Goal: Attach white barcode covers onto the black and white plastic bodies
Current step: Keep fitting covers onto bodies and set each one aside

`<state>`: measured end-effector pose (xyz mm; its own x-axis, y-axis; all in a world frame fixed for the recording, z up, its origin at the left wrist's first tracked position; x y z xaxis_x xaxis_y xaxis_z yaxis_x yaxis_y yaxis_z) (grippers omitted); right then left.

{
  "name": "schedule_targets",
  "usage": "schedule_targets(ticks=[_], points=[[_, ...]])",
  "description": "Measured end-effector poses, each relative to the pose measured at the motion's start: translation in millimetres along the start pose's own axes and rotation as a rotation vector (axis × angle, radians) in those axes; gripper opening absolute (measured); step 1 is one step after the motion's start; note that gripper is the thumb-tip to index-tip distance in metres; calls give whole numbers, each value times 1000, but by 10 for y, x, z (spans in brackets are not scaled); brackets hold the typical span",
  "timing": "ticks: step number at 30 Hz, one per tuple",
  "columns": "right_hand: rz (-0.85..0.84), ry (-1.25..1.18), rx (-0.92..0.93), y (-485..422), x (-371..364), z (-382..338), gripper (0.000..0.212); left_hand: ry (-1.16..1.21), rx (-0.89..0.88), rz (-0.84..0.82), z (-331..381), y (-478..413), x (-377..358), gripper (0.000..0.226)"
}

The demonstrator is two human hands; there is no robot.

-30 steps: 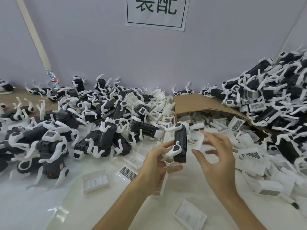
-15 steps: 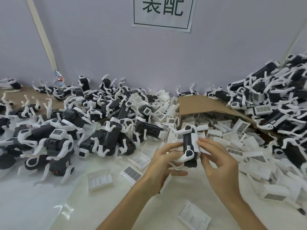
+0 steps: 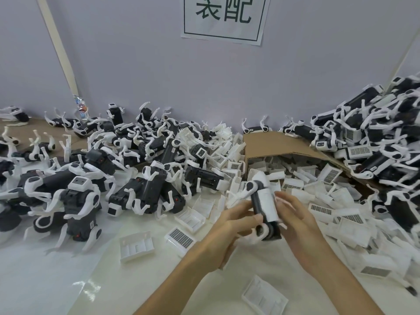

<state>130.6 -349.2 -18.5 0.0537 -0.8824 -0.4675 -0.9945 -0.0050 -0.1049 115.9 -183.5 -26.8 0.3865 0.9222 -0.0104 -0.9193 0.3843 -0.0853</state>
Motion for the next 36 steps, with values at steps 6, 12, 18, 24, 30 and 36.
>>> schedule_targets(ticks=[6, 12, 18, 24, 30, 36], points=[[-164, 59, -164, 42, -74, 81, 45, -46, -22, 29, -4, 18, -64, 51], [-265, 177, -177, 119, -162, 125, 36, -152, -25, 60, -33, 32, -90, 38], [-231, 252, 15, 127, -169, 86, 26, -120, -57, 35, 11, 54, -138, 30], [-212, 173, 71, 123, -163, 18, 36, -123, -67, 23, 113, 60, -139, 38], [-111, 102, 193, 0, 80, -193, 31, -215, 27, -82, 160, 116, -134, 30], [-316, 381, 115, -9, 96, -265, 33, -218, 180, -192, 136, 112, -113, 50]])
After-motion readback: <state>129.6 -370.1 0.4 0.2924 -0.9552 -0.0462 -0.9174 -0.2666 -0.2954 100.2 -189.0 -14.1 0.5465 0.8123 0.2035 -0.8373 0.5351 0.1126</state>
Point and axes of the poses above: each hand's wrist, its own y-axis away from the middle knuckle, its own x-axis out of the back of the hand, z = x × y, the point moved 3 cm from there along -y, towards the middle knuckle, and after that the axes turned 14 degrees about -y, right-handed, at the moved point
